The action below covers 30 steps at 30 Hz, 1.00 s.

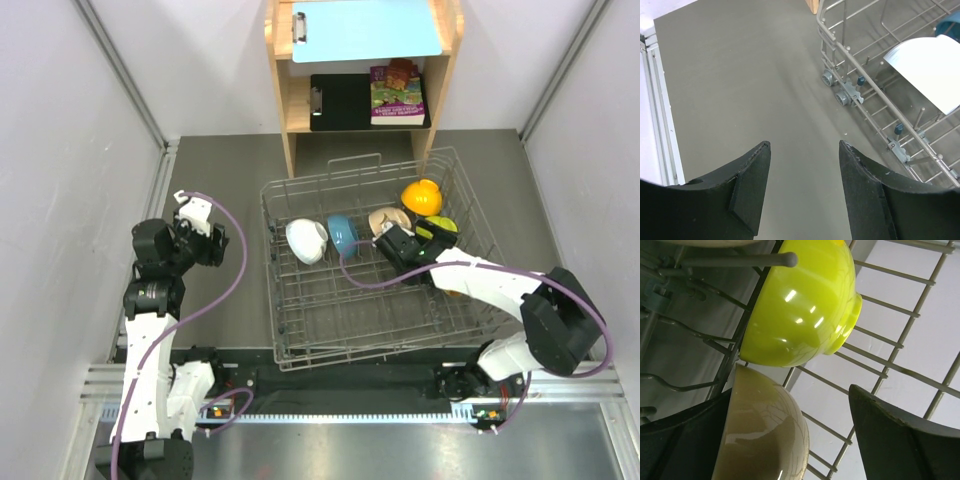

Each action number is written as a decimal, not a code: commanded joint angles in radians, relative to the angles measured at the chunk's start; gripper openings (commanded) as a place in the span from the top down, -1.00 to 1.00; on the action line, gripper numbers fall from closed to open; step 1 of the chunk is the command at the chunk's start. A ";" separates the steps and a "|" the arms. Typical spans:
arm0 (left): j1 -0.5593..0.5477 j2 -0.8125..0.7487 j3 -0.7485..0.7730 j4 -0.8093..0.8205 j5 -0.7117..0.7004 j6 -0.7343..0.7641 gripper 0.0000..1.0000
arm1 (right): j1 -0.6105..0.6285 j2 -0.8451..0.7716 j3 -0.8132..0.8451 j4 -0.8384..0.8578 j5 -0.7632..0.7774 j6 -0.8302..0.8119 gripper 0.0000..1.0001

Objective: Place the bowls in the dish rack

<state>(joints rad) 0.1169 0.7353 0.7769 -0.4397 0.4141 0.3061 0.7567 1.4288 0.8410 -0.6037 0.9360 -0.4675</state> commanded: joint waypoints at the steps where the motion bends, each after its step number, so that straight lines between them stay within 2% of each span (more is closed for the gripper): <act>1: 0.004 -0.013 0.041 -0.016 0.023 0.007 -0.24 | 0.003 -0.016 0.023 0.002 -0.264 0.107 -0.75; 19: 0.007 -0.007 0.084 -0.047 0.034 0.007 -0.24 | -0.034 -0.105 0.036 0.012 -0.470 0.193 -0.84; 30: 0.007 -0.008 0.085 -0.047 0.045 -0.002 -0.24 | -0.040 -0.145 0.089 -0.005 -0.488 0.187 -0.85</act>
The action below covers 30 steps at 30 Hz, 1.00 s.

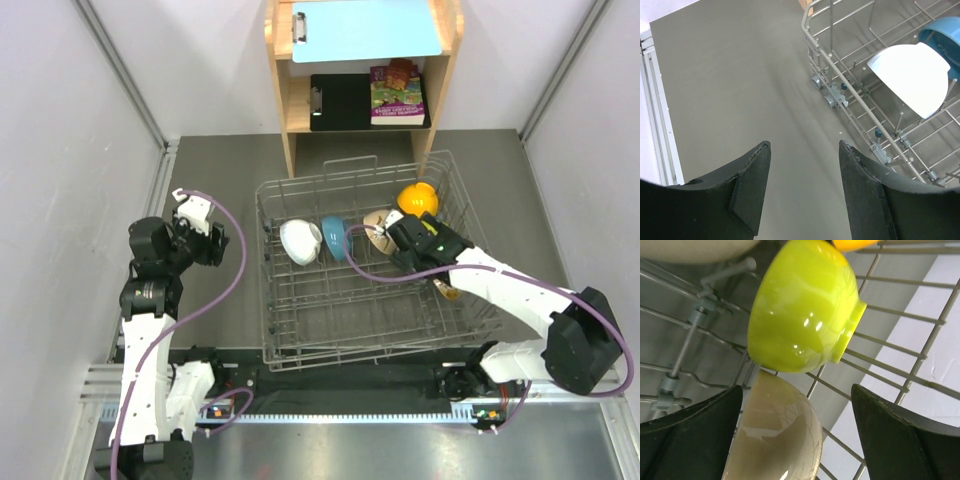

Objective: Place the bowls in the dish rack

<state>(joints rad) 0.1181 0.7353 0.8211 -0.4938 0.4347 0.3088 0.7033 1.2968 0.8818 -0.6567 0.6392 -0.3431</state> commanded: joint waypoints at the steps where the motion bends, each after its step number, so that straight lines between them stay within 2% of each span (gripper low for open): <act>1: 0.005 -0.007 0.041 0.008 0.025 -0.007 -0.24 | 0.015 -0.017 0.055 0.046 -0.193 0.055 -0.85; 15: 0.005 -0.007 0.023 0.021 0.026 -0.008 -0.24 | 0.025 -0.028 0.138 0.028 -0.142 0.024 -0.86; 22: 0.005 -0.010 0.013 0.034 0.022 -0.013 -0.26 | 0.024 -0.025 0.296 0.000 -0.084 -0.029 -0.88; 27: 0.005 -0.002 0.030 0.031 0.021 -0.010 -0.67 | 0.024 -0.037 0.408 0.002 -0.140 -0.069 -0.99; 30: 0.006 0.009 0.044 0.028 0.029 -0.008 -0.81 | 0.024 -0.051 0.511 -0.030 -0.209 -0.057 -0.99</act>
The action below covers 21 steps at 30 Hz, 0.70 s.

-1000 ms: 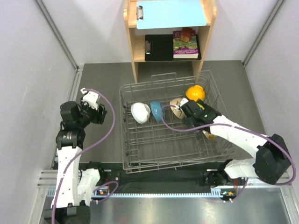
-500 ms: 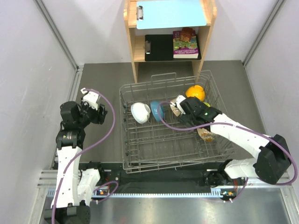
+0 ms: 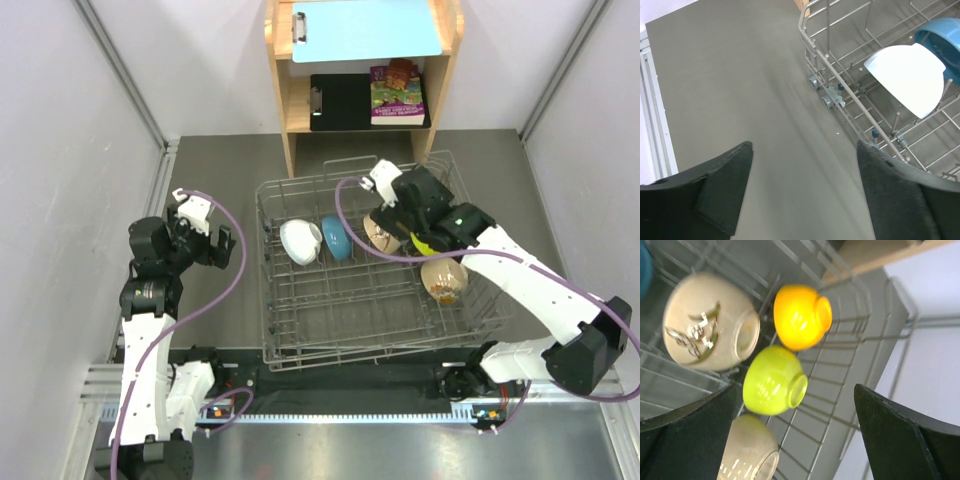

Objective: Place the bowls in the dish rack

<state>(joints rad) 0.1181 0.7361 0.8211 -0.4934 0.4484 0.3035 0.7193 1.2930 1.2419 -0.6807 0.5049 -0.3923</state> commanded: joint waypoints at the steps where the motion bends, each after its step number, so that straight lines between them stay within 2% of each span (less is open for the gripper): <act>1: 0.006 0.009 0.046 0.030 0.019 -0.003 -0.85 | 0.008 -0.049 0.172 -0.017 -0.088 -0.002 -0.99; 4: 0.005 0.017 0.043 0.044 0.039 -0.001 -0.98 | -0.006 -0.067 0.223 -0.028 -0.089 -0.002 -0.99; 8: 0.005 0.043 0.067 0.038 0.055 0.011 -0.98 | -0.027 -0.121 0.209 0.009 -0.005 -0.046 -0.99; 17: -0.001 0.127 0.118 0.027 0.180 0.000 -0.98 | -0.121 -0.242 0.085 0.156 0.141 -0.131 -0.99; 21: -0.037 0.190 0.130 0.088 0.115 -0.018 -0.98 | -0.225 -0.281 -0.011 0.246 0.152 -0.169 -1.00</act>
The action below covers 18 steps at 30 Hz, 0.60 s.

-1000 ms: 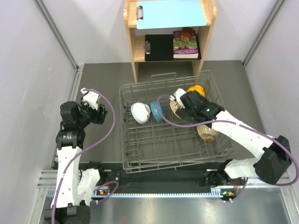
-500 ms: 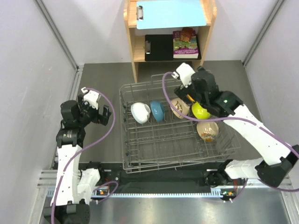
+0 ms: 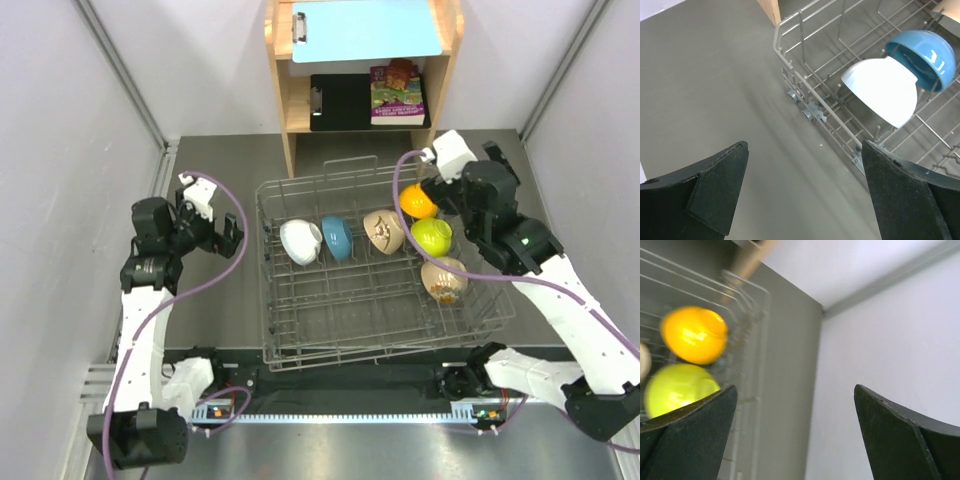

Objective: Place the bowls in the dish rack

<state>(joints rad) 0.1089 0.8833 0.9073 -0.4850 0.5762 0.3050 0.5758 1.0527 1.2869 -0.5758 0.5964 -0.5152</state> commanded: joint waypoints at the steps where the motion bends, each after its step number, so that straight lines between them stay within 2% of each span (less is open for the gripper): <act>1: -0.037 0.071 0.045 0.100 -0.038 -0.026 -0.98 | -0.140 -0.042 -0.063 0.152 0.054 -0.042 -0.99; 9: -0.166 0.278 0.128 0.189 -0.234 0.000 -0.98 | -0.373 -0.057 -0.047 0.162 -0.093 0.063 -0.99; 18: -0.204 0.538 0.243 0.307 -0.395 0.011 -0.98 | -0.410 -0.140 -0.103 0.143 -0.159 0.135 -0.99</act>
<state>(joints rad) -0.0906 1.3281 1.0721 -0.2924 0.2802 0.2993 0.1799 0.9642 1.2045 -0.4633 0.4862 -0.4389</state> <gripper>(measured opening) 0.991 0.996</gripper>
